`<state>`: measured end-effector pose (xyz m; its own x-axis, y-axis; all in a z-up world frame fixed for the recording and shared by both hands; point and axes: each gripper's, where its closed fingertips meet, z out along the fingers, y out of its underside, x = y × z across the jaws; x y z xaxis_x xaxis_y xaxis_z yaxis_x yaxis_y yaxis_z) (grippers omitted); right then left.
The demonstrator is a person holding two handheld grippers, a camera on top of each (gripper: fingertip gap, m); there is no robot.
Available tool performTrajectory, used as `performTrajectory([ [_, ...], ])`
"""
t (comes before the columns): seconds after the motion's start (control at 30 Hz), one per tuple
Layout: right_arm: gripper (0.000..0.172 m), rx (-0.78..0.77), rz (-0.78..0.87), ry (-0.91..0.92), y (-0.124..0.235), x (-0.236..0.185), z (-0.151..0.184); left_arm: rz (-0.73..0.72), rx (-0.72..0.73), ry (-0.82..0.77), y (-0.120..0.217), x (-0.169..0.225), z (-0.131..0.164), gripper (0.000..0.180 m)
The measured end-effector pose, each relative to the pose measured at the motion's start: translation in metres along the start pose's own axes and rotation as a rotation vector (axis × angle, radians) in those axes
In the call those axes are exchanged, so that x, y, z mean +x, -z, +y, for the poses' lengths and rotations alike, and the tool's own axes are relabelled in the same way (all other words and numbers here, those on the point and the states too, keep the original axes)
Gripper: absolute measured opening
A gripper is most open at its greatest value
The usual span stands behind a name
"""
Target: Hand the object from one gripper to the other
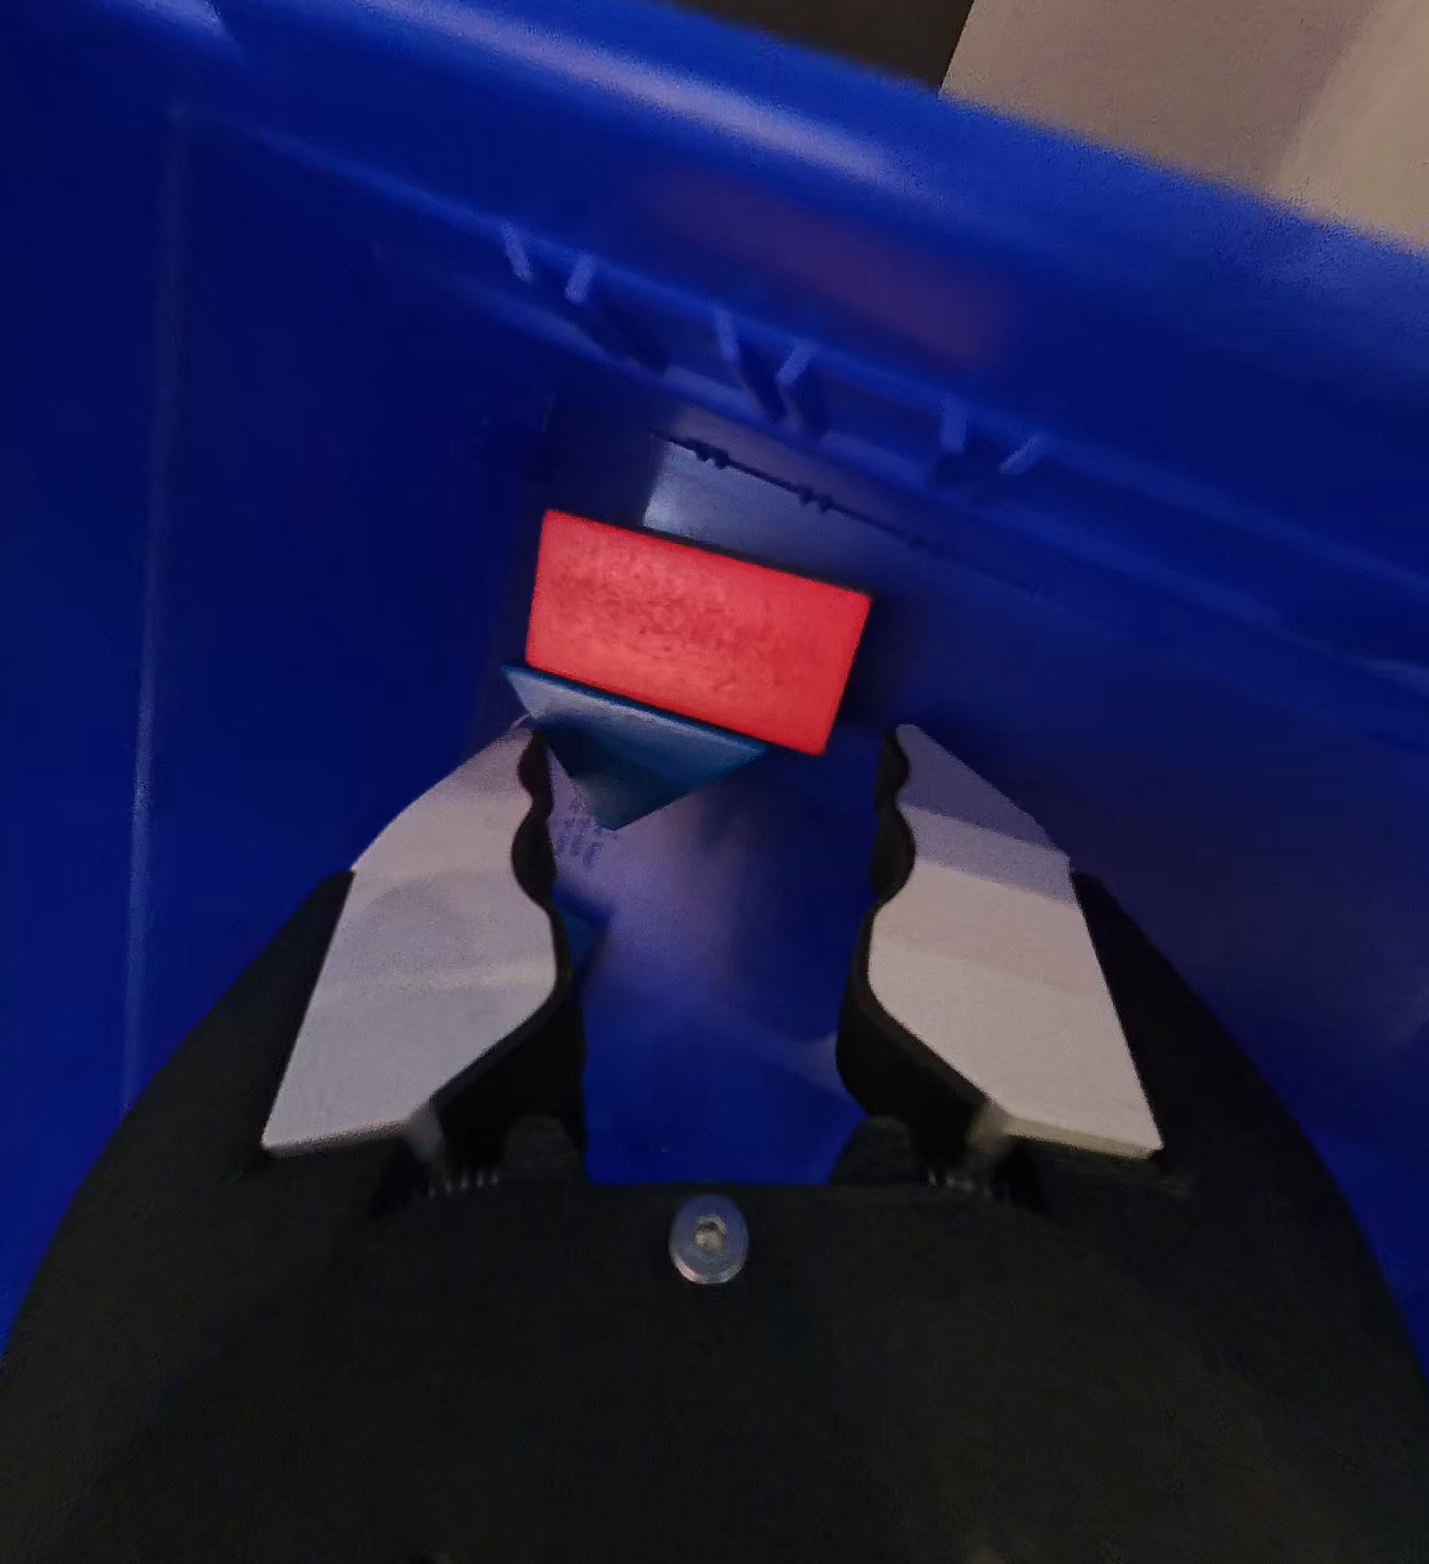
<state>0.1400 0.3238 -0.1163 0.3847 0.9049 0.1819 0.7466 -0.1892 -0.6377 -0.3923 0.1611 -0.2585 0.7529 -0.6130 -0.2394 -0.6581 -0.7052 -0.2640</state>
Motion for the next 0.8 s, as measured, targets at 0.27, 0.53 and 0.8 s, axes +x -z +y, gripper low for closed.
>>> performTrajectory([
  [0.27, 0.048, 0.016, -0.011, 0.035, -0.002, -0.012, -0.008, 0.077, -0.094, 0.001, 0.027, 0.065, 0.035, 0.070],
  [0.53, 0.048, 0.040, -0.023, 0.047, 0.001, -0.027, -0.016, 0.157, 0.127, 0.649, 0.029, 0.069, 0.009, 0.091],
  [0.8, 0.047, 0.058, -0.031, 0.080, 0.004, -0.042, -0.021, 0.066, 0.096, 0.748, 0.011, 0.059, 0.008, 0.048],
])
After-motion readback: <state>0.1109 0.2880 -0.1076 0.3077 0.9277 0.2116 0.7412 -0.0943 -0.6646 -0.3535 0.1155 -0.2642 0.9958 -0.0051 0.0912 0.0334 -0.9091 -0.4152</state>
